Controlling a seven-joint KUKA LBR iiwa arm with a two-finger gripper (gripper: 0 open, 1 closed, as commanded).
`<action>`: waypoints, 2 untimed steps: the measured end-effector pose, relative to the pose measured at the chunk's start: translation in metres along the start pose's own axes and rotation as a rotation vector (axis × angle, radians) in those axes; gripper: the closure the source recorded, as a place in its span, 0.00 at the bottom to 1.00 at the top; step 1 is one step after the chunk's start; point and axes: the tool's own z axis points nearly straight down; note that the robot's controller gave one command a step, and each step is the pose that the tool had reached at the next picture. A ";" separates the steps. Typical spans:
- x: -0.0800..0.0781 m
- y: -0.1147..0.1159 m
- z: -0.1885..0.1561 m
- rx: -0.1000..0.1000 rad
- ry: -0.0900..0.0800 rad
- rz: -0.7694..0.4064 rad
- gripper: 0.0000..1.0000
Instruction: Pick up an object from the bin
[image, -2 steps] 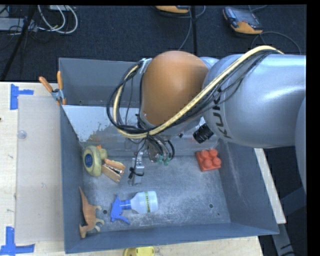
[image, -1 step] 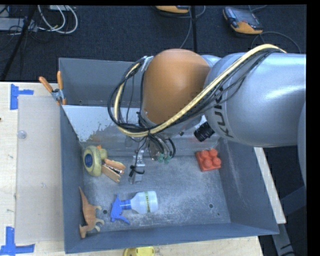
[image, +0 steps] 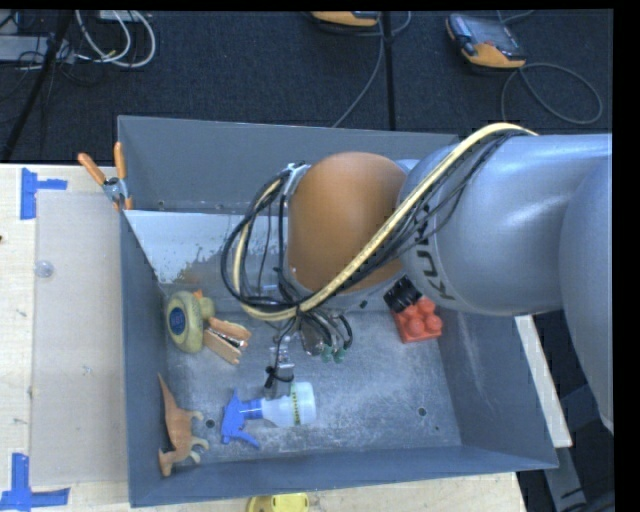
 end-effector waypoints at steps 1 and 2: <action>0.025 -0.016 0.028 0.001 0.005 -0.208 0.00; 0.032 -0.031 0.055 0.000 0.003 -0.207 0.00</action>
Offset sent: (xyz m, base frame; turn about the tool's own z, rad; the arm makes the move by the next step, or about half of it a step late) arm -0.0294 -0.0342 -0.0539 -0.2060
